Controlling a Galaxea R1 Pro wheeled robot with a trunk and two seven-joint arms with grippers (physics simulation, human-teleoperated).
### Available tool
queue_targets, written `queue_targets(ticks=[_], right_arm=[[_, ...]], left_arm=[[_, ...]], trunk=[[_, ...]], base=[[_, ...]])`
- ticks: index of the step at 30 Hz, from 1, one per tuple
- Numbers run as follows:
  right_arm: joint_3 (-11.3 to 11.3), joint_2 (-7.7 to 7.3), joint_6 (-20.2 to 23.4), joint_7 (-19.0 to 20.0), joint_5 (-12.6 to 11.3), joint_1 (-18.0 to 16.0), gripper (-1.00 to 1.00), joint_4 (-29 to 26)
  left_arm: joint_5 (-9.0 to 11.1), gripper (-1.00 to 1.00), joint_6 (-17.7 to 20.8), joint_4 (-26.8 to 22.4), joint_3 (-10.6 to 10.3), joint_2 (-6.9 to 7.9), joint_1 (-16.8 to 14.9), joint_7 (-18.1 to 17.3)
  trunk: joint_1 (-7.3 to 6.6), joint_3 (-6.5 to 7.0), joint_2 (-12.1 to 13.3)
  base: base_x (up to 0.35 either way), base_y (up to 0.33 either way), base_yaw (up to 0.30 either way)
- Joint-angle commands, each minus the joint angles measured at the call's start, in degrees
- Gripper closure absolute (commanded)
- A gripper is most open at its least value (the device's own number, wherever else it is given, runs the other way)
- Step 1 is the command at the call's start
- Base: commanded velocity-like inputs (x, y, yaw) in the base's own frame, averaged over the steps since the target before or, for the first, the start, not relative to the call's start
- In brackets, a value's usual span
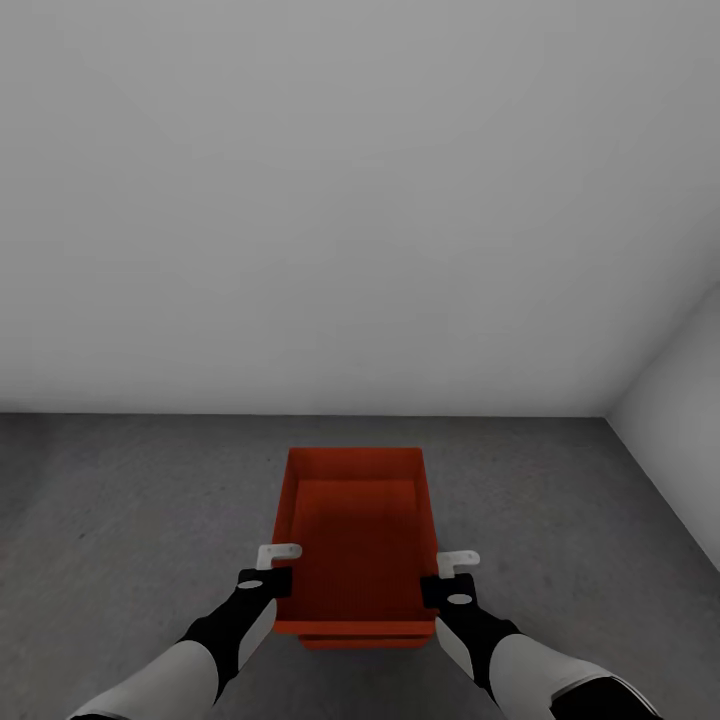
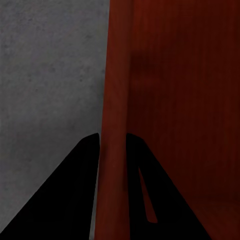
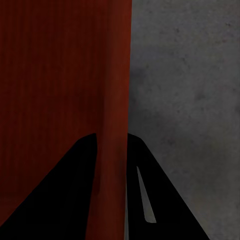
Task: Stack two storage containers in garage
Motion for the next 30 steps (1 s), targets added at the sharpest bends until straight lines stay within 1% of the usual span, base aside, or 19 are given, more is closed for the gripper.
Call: queue_targets(ticks=[1,17,23,30], right_arm=[[-1.4,1.94,-0.2,0.0,-1.1,0.0,1.0,0.1],[-1.4,1.94,-0.3,-0.1,-1.1,0.0,1.0,0.1],[-1.4,1.92,-0.3,-0.1,-1.1,0.0,1.0,0.1],[-1.4,1.94,-0.3,-0.1,-1.1,0.0,1.0,0.1]], left_arm=[[2.7,1.0,0.4,-4.3,1.7,0.02,0.0,1.5],[2.7,1.0,0.4,-4.1,1.7,0.03,0.0,1.5],[2.7,1.0,0.4,-4.2,1.7,0.07,0.0,1.5],[2.7,1.0,0.4,-4.2,1.6,0.08,0.0,1.5]], trunk=[[0.01,-0.06,0.0],[0.01,-0.06,0.0],[0.01,-0.06,0.0],[0.01,-0.06,0.0]], base=[[0.0,0.0,0.0],[-0.002,0.0,0.0],[-0.164,0.0,0.0],[-0.037,0.0,0.0]])
